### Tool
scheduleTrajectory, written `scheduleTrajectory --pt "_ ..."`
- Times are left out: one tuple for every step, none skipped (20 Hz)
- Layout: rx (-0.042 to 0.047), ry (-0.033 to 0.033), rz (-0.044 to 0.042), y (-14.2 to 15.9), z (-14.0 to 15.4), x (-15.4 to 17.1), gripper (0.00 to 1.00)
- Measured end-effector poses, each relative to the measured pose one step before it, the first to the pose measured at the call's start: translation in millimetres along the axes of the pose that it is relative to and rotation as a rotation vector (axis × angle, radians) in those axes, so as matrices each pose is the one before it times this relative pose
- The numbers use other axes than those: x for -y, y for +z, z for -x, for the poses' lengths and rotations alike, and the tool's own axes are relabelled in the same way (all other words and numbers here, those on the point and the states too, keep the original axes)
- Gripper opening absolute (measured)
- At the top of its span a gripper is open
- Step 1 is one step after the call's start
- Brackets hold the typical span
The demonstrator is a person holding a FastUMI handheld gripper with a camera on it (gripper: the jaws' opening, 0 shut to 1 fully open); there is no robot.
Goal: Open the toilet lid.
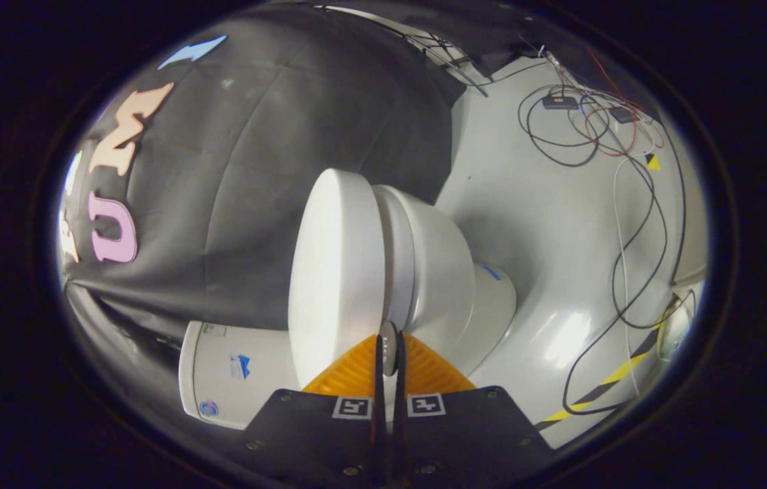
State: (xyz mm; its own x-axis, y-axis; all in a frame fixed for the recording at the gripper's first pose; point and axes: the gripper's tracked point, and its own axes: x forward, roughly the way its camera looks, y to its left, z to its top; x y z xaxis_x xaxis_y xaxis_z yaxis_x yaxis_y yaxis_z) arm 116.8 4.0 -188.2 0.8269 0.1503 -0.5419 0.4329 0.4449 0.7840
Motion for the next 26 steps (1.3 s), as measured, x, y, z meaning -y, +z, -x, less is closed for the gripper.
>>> scheduleTrajectory --pt "-0.00070 -0.00901 0.02263 0.53 -0.47 -1.12 0.05" --pt "-0.01111 -0.00713 0.01610 -0.97 1.79 -1.71 0.05" --pt "0.00323 0.00159 0.01147 0.89 1.84 -2.86 0.05" --pt "0.00333 0.01010 0.00936 1.14 1.72 -4.52 0.05" --pt "0.00477 0.01585 0.00498 2.36 2.82 -6.86 0.05" --pt "0.00419 0.01661 -0.00184 1.81 2.14 -6.27 0.05" --pt "0.00354 0.01690 -0.01280 0.25 4.39 -5.76 0.05" --pt "0.00469 0.01314 -0.01534 0.93 2.41 -5.30 0.05" --pt "-0.00030 0.00712 -0.00368 0.90 2.18 -3.90 0.05" --pt "0.00463 -0.00102 0.00876 2.19 1.78 -3.67 0.05" --pt "-0.00097 -0.00565 0.02804 -0.60 1.94 -1.65 0.05" --pt "0.00826 -0.00626 0.03236 1.90 1.65 -2.19 0.05" --pt "0.00096 -0.00575 0.02416 0.39 1.63 -3.26 0.05" --pt "0.00183 -0.00242 0.01978 1.08 1.08 -4.35 0.05" --pt "-0.00028 0.00296 0.01934 -1.56 2.64 -5.19 0.05" --pt "0.00092 0.00597 0.01829 0.61 2.04 -5.28 0.05" --pt "0.00388 0.00976 0.01137 0.73 2.61 -6.26 0.05" --pt "0.00530 0.01424 0.00723 0.49 3.11 -8.04 0.05" --pt "0.00608 0.01651 0.00172 -0.48 3.05 -9.45 0.05" --pt "-0.00149 0.01654 0.00312 0.58 2.80 -7.17 0.05" --pt "-0.00063 0.01494 0.01045 0.10 2.98 -5.81 0.05" --pt "0.00168 0.01333 0.02040 1.04 1.72 -7.02 0.05" --pt "0.00047 0.01082 0.02003 -0.66 3.52 -7.47 0.05" --pt "0.00626 0.00668 0.02968 0.28 1.42 -6.41 0.04" --pt "-0.00077 0.00410 0.02604 -0.47 1.44 -5.11 0.04" --pt "0.00736 0.00067 0.02201 1.56 1.52 -4.27 0.04"
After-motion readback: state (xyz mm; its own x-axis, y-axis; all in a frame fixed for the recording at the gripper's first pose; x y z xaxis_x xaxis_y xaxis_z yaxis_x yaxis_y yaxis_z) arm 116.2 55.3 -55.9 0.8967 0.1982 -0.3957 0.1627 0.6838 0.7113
